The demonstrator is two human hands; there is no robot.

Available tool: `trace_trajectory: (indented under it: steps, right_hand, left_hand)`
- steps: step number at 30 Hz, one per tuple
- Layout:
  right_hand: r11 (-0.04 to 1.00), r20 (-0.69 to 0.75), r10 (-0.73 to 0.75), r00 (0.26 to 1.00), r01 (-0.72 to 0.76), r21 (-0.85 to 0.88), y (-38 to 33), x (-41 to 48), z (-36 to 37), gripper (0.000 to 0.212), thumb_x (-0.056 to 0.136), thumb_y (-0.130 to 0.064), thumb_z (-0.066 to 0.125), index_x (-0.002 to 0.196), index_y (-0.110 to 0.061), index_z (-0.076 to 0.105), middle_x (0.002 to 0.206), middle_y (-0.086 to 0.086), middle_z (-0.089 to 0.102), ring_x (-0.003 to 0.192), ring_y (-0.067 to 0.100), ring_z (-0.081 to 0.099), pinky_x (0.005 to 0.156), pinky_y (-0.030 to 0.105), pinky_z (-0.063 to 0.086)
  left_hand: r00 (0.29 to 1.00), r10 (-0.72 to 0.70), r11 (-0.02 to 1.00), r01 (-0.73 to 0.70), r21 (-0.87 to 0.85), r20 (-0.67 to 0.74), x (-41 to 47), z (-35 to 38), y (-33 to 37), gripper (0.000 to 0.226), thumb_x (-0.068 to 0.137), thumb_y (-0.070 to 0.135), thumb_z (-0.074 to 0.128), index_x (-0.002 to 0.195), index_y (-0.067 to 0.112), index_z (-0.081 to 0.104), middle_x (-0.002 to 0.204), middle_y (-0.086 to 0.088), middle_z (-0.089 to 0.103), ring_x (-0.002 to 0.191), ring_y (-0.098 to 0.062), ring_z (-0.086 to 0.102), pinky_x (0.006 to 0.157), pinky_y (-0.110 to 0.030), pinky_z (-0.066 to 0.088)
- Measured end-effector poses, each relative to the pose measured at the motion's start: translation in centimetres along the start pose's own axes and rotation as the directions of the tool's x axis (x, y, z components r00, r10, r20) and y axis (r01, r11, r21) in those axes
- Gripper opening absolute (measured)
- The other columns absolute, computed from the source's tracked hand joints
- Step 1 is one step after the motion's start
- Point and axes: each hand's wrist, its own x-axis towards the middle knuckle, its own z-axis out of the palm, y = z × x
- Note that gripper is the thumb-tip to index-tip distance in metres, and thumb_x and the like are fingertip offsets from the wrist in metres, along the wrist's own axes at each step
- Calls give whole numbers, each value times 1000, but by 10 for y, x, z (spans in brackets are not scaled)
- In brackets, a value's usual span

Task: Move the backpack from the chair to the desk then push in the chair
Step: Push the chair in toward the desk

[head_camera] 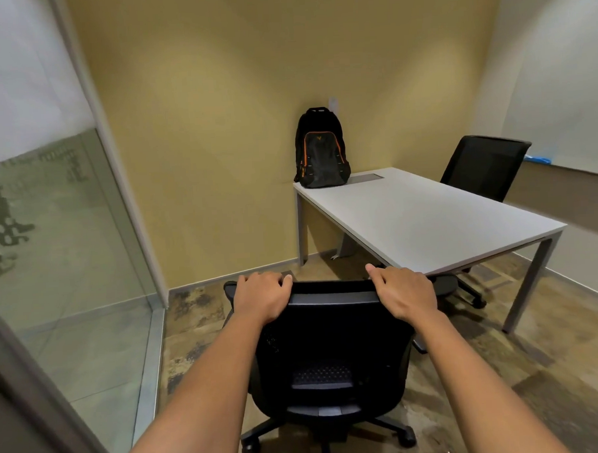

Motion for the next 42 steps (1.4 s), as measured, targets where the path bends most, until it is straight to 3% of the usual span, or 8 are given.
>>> trace_trajectory:
  steps: [3,6,9,14,22,31,35,42]
  right_hand:
    - [1000,24,18,1000,-18,6,0,13,3,55,97,-53,15,67,-27,52,59,-10,45,56,10,40,70,32,34]
    - [1000,10,11,1000,-11,12,-2,26,8,55,98,-52,16,55,-27,41,57,-9,46,53,3,38,68,32,34]
    - [1000,16,-1,1000,1,16,-7,43,13,53,99,-49,18,54,-27,37,58,-8,47,54,7,41,67,32,35]
    - [999,59,9,998,-12,40,-19,77,24,44,99,-35,20,59,-25,34,59,-5,44,56,12,42,65,32,35]
    - [991,78,99,992,-106,88,-57,134,46,42,98,-27,22,58,-21,33,60,-3,41,57,14,38,66,34,36]
    - [990,82,132,988,-135,36,-110,192,77,39,98,-23,23,60,-22,30,59,-4,34,66,19,41,70,36,36]
    - [989,130,139,982,-144,29,-125,217,86,35,98,-22,23,73,-16,45,63,-3,40,74,23,49,80,40,44]
    - [991,108,130,986,-131,0,-137,257,106,43,98,-24,20,76,-14,55,70,0,53,72,21,52,79,40,43]
  left_hand:
    - [1000,-11,1000,11,-10,-18,10,1,0,47,96,41,26,98,19,69,104,-9,68,100,-27,56,90,-39,33]
    - [999,-17,1000,17,-13,-27,23,4,-4,46,96,40,26,96,20,68,103,-9,68,97,-27,56,86,-39,32]
    - [999,-35,999,34,-13,-26,39,5,-11,45,95,38,27,98,19,67,104,-9,68,96,-27,56,84,-37,32]
    - [998,-68,998,68,-19,-17,72,6,-27,33,94,33,30,80,18,56,97,-11,67,87,-27,53,86,-37,36]
    - [1000,-23,1000,23,-9,3,137,9,-74,37,93,34,29,94,18,63,104,-7,66,94,-26,55,87,-38,35]
    - [999,39,999,-39,-36,-11,208,13,-139,36,93,31,30,89,17,63,99,-8,67,87,-26,52,82,-36,35]
    - [998,66,997,-67,-48,-17,235,15,-159,37,92,30,30,93,17,65,102,-9,68,91,-28,55,80,-35,36]
    - [995,96,993,-98,-61,-26,282,18,-184,36,92,30,31,93,19,66,95,-9,68,84,-26,53,76,-34,33]
